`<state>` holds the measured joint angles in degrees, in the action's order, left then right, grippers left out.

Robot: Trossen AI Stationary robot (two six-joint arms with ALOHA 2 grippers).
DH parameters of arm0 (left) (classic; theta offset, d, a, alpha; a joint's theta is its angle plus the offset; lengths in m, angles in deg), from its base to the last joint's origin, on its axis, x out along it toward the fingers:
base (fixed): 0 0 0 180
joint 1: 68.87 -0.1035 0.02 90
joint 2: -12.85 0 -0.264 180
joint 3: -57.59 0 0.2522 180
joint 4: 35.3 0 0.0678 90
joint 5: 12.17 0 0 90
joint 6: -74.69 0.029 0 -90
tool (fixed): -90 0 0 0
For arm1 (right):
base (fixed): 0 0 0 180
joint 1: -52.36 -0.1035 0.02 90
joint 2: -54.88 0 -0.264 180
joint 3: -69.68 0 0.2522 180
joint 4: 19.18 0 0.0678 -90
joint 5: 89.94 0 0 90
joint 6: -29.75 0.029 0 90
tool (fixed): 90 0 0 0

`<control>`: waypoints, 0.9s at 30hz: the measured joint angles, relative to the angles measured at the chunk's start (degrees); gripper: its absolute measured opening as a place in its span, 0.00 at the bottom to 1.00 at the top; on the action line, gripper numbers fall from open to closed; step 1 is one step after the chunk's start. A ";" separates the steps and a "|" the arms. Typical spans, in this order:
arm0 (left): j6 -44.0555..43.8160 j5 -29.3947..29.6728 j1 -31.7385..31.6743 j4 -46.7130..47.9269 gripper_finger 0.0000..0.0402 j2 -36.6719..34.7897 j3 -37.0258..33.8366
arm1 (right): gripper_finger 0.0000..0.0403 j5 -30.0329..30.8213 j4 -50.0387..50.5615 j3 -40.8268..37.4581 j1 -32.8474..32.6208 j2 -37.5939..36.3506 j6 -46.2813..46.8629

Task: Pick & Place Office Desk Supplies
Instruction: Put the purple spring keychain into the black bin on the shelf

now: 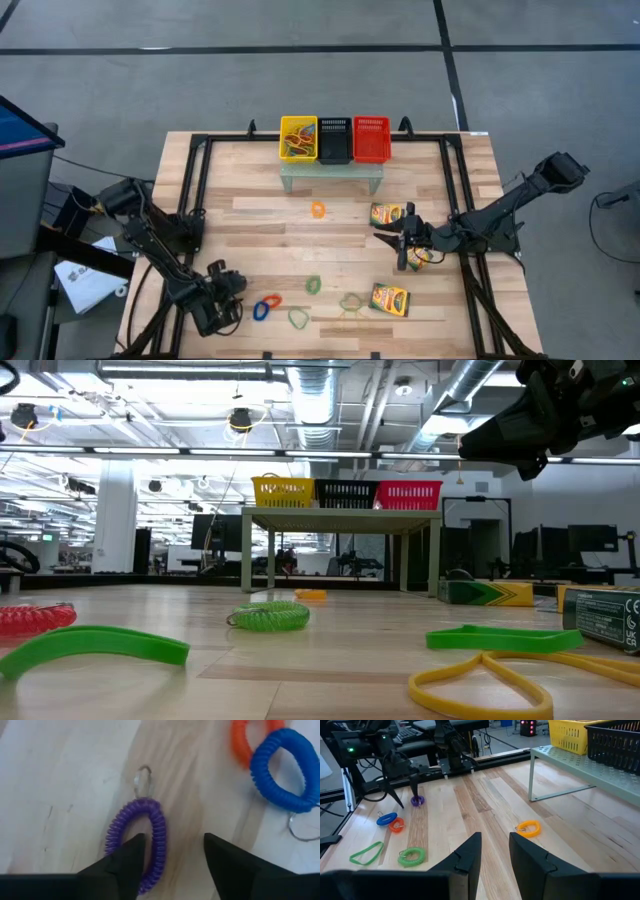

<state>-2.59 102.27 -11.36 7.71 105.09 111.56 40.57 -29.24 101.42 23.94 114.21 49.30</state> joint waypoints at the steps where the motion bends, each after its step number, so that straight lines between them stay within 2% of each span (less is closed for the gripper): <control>1: -1.05 0.01 -0.02 -0.26 0.46 -0.10 -0.52 | 0.24 0.00 0.00 0.00 0.00 0.00 0.00; 5: -5.69 -0.41 -0.07 1.76 0.33 -0.37 -1.19 | 0.24 0.00 -0.02 0.00 0.00 0.00 0.20; 11: -5.92 -0.90 -0.13 3.28 0.05 -0.80 -1.33 | 0.24 0.00 -0.02 0.00 0.00 0.00 0.17; 18: -8.37 2.08 -1.63 1.99 0.05 -3.45 -1.64 | 0.24 0.00 -1.02 0.00 0.00 0.00 0.49; 22: -7.82 10.11 -5.33 1.48 0.02 -9.41 -1.64 | 0.26 0.00 -2.43 0.00 0.15 -0.02 1.30; 24: -3.14 13.59 -7.81 -0.57 0.02 -12.43 -1.70 | 0.29 0.00 -2.41 0.00 0.46 -0.02 1.27; 27: 11.66 18.02 -13.13 -10.14 0.02 -16.67 -1.64 | 0.35 0.00 -2.49 0.00 1.17 -0.02 1.25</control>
<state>9.07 120.29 -24.49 -2.42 88.42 109.92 40.57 -31.73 101.42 25.11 114.19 50.55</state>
